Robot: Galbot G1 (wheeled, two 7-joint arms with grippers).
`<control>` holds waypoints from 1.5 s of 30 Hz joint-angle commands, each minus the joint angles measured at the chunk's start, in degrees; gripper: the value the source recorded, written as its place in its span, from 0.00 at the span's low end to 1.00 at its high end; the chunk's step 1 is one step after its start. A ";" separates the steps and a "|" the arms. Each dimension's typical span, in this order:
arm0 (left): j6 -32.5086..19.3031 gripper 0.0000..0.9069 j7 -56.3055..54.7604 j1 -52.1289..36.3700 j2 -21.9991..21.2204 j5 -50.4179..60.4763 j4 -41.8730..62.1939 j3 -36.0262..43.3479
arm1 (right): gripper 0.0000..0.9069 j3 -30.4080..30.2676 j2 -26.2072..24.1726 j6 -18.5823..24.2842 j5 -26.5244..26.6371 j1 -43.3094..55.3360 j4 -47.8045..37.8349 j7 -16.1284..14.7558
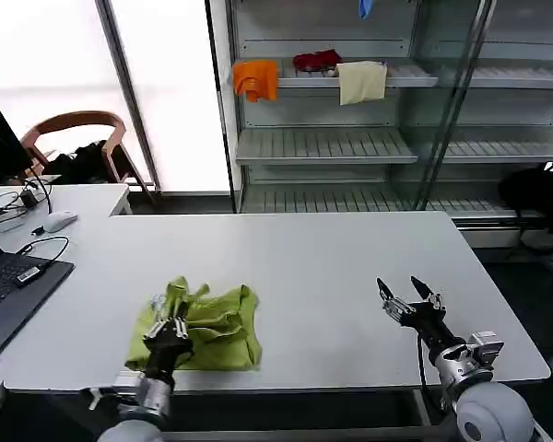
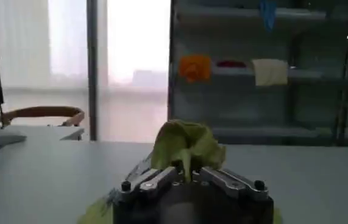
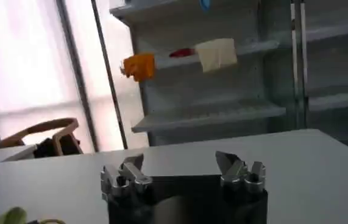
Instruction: Fold and organize the clothes.
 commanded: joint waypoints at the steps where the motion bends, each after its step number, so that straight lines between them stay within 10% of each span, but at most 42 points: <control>1: -2.32 0.00 0.79 -1.08 -2.61 8.13 5.11 9.63 | 0.92 -0.04 0.03 0.02 -0.03 0.08 0.00 -0.03; 14: 2.57 0.07 0.31 -5.29 -1.54 4.91 3.07 8.46 | 0.91 -1.02 0.47 0.02 -0.82 0.68 0.23 -0.11; 15: 2.91 0.67 0.66 -5.07 -1.40 5.31 3.34 8.69 | 0.91 -1.04 0.51 0.02 -0.88 0.65 0.23 -0.10; 16: 3.26 1.00 1.03 -4.89 -1.30 6.36 3.96 9.14 | 0.91 -1.04 0.52 0.03 -0.91 0.64 0.22 -0.12; 37: 1.66 1.00 1.19 -3.84 -0.31 12.20 -9.17 16.31 | 0.91 -2.25 1.22 -0.26 -2.76 1.98 0.33 0.20; 45: 5.66 1.00 -0.56 -1.46 3.70 5.55 -7.65 -0.89 | 1.00 -1.16 0.11 0.30 -2.10 1.69 -0.19 0.43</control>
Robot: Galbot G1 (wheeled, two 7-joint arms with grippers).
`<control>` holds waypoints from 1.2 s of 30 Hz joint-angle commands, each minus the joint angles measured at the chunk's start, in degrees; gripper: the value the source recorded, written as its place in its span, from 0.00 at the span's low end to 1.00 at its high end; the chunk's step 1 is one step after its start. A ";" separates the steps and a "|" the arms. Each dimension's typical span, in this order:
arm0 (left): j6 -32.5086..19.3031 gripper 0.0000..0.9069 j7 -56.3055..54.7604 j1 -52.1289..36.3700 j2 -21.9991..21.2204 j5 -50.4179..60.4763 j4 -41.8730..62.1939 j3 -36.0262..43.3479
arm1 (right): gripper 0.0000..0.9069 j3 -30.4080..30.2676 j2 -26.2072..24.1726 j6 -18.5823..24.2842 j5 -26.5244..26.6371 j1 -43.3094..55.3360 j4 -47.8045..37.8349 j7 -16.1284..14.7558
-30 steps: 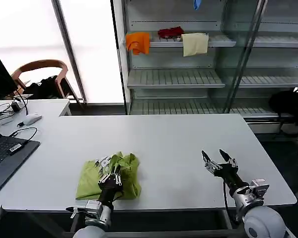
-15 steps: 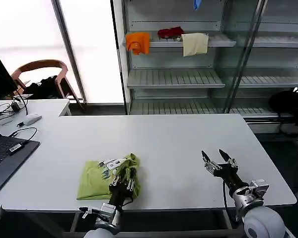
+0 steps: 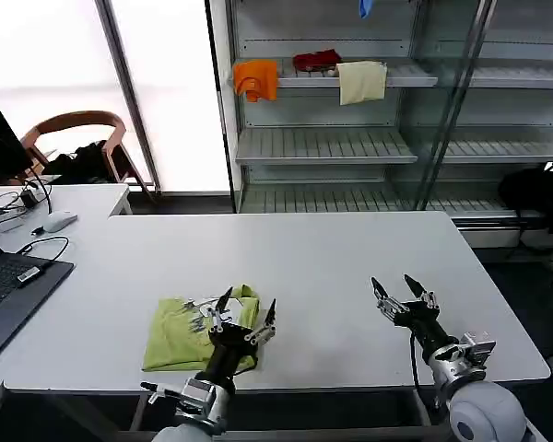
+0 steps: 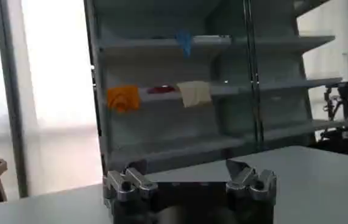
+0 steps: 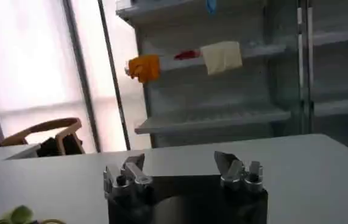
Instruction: Fold and organize the clothes.
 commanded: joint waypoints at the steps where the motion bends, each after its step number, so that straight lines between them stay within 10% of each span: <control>1: 4.81 1.00 -1.42 2.65 3.48 -7.74 -2.22 -15.88 | 1.00 0.09 -0.27 0.21 -0.06 0.39 -0.17 0.08; 9: 9.58 1.00 -0.12 9.12 4.63 -22.57 3.96 -30.79 | 1.00 0.12 -0.58 0.03 -1.06 1.28 -0.18 0.50; 36: 7.79 0.90 5.39 4.87 1.27 -35.00 10.05 -26.25 | 1.00 6.03 -1.76 2.74 -1.33 -2.28 -0.58 0.91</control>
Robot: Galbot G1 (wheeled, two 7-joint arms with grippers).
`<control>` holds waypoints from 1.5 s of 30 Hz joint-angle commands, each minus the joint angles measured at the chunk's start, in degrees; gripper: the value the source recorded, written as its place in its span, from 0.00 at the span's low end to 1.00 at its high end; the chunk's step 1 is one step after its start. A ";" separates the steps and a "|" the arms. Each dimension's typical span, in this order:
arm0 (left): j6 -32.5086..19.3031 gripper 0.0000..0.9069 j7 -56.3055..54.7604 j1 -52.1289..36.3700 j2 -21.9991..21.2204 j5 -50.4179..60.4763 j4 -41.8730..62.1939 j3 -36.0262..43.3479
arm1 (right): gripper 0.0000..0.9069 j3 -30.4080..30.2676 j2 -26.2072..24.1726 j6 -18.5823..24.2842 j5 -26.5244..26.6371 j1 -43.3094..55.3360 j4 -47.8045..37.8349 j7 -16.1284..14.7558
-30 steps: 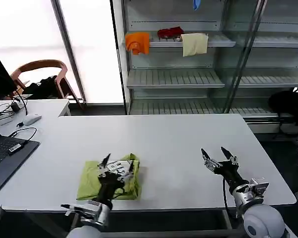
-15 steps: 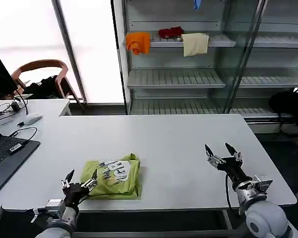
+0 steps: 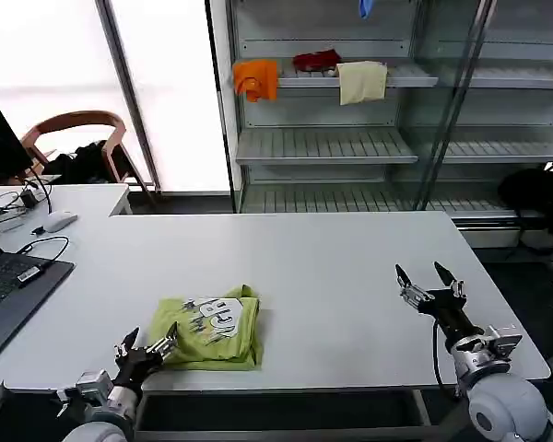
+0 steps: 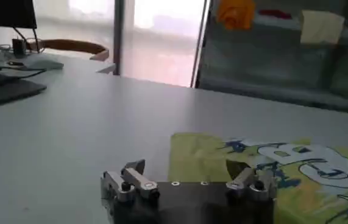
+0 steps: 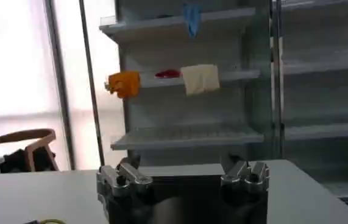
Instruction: Fold and organize the clothes.
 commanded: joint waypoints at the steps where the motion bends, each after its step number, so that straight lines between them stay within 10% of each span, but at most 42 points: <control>1: -0.36 0.88 3.14 -0.79 0.05 -6.23 2.36 -0.89 | 1.00 1.04 -0.07 0.56 -0.54 -0.89 0.02 0.00; 9: -0.35 0.63 4.87 -1.42 -0.02 -6.33 3.45 0.02 | 1.00 0.66 -0.08 0.86 -1.33 -0.63 0.31 -0.17; 10: -0.37 0.33 5.03 -1.40 -0.01 -6.23 3.49 0.11 | 1.00 0.69 -0.14 0.83 -1.32 -0.59 0.43 -0.18; 14: -0.57 0.01 5.60 -1.33 -0.03 -5.50 3.76 0.40 | 1.00 0.67 -0.07 0.83 -1.29 -0.61 0.36 -0.23; 31: -6.10 0.00 6.24 -1.07 3.32 1.22 1.54 0.21 | 1.00 -1.29 -0.80 1.63 -1.54 0.77 0.10 -0.29; 45: -11.74 0.00 12.07 2.69 22.14 4.61 4.05 -23.70 | 1.00 -4.05 -0.92 1.35 -1.14 4.63 -0.07 -0.29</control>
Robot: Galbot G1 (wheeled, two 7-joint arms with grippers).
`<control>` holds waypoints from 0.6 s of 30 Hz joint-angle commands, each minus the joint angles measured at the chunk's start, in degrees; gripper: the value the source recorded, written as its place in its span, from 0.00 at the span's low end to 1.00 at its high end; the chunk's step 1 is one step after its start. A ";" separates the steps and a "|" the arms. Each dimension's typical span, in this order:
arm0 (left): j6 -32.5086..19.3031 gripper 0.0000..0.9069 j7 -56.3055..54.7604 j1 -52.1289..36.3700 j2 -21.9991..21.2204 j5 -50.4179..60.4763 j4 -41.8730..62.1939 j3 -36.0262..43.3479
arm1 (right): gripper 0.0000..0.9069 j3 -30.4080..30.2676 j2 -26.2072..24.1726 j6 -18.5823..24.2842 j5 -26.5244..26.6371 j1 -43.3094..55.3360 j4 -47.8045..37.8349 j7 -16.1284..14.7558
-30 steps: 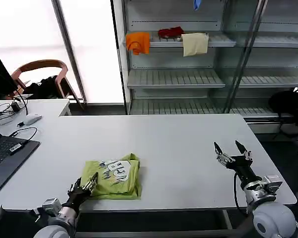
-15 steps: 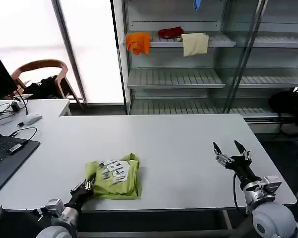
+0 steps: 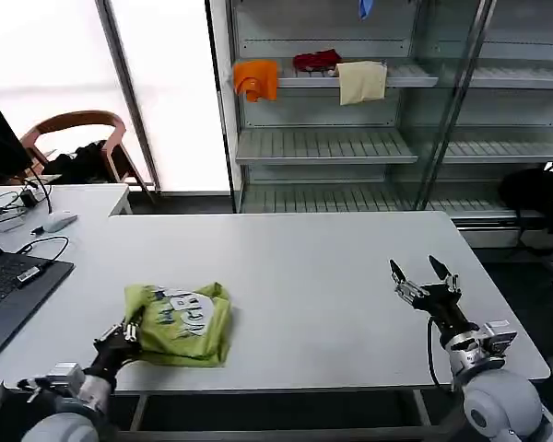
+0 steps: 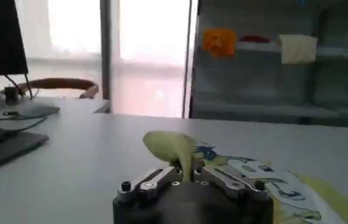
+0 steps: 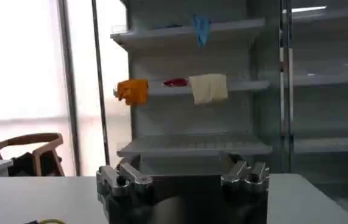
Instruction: Fold and organize the clothes.
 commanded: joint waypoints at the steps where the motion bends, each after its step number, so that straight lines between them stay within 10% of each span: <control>1: -7.68 0.00 7.48 1.83 13.87 7.13 3.77 -18.44 | 1.00 -1.53 -0.07 -0.04 0.12 1.84 -0.22 0.06; 10: -18.45 0.00 17.33 -3.14 23.30 18.86 9.96 -25.34 | 1.00 -1.70 -0.32 -0.14 0.09 2.02 -0.06 0.12; 18: -29.99 0.00 19.02 -5.28 6.92 42.95 15.24 2.81 | 1.00 -1.59 0.52 -0.17 -0.13 1.54 0.14 0.11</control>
